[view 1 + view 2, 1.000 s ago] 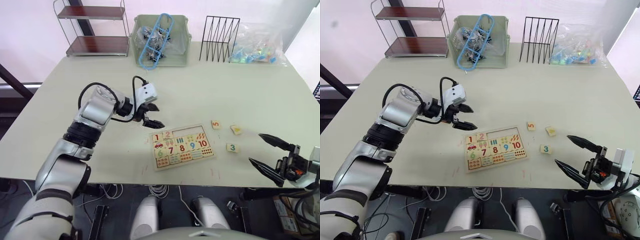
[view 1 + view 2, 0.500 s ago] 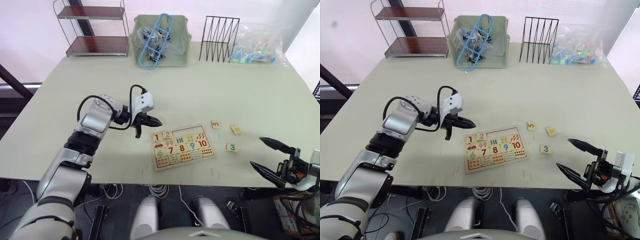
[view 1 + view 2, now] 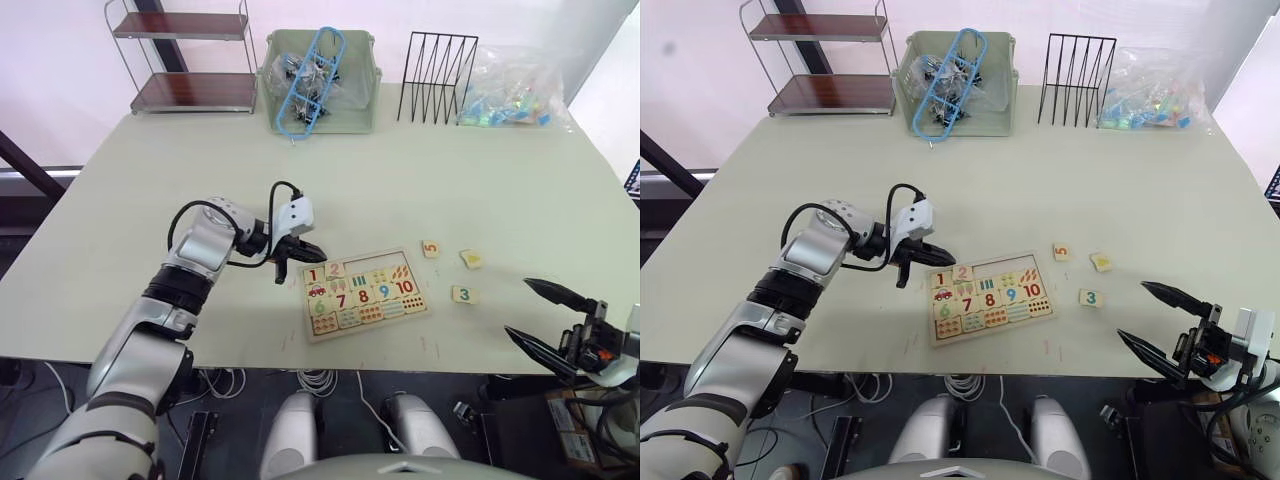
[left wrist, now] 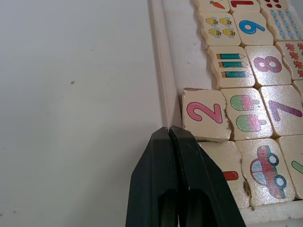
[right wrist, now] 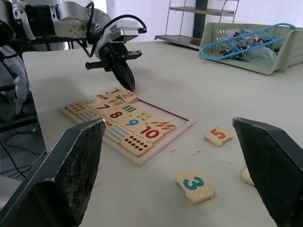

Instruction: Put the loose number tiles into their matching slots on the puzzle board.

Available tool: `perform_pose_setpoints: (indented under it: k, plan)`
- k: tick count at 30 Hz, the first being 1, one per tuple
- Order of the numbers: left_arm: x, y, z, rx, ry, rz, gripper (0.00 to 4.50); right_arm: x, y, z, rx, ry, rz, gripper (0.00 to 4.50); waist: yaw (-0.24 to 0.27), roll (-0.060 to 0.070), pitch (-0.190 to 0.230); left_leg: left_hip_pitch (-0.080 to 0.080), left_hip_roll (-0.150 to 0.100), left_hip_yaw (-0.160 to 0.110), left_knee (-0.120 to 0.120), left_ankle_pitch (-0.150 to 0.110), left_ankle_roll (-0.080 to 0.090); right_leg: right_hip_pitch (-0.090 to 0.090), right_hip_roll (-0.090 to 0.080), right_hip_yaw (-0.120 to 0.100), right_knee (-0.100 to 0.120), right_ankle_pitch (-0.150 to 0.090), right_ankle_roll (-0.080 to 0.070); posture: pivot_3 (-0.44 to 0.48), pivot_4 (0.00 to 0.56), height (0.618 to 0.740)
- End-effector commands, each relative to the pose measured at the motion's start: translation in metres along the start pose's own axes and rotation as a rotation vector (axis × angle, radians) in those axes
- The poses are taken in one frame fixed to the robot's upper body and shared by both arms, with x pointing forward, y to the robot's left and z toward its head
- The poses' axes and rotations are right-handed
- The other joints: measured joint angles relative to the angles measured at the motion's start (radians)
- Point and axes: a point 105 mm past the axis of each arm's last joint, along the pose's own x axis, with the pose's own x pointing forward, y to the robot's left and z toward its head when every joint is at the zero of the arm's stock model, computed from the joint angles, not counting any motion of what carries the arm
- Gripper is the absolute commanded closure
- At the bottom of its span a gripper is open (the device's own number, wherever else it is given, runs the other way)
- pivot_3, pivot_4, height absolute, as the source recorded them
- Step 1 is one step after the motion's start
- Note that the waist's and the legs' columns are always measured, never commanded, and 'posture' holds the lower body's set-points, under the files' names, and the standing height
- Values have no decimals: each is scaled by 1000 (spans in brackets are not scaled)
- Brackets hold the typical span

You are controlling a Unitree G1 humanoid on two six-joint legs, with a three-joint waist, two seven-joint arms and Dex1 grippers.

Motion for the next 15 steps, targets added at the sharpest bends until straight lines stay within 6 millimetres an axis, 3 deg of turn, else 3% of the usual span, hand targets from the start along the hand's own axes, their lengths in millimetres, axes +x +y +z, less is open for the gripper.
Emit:
perform_pose_setpoints:
  k: [1,15]
  plan:
    - [-2,1,7,38,-8,1,4437,-1,-4,14,-59,-14,-6,0,0,0,0,0,0,0,0,0,0,0,0,0,0,0,0,0,150,740]
    - [0,-6,6,39,-6,-27,4437,2,-3,15,-60,-17,-9,0,0,0,0,0,0,0,0,0,0,0,0,0,0,0,0,0,150,740]
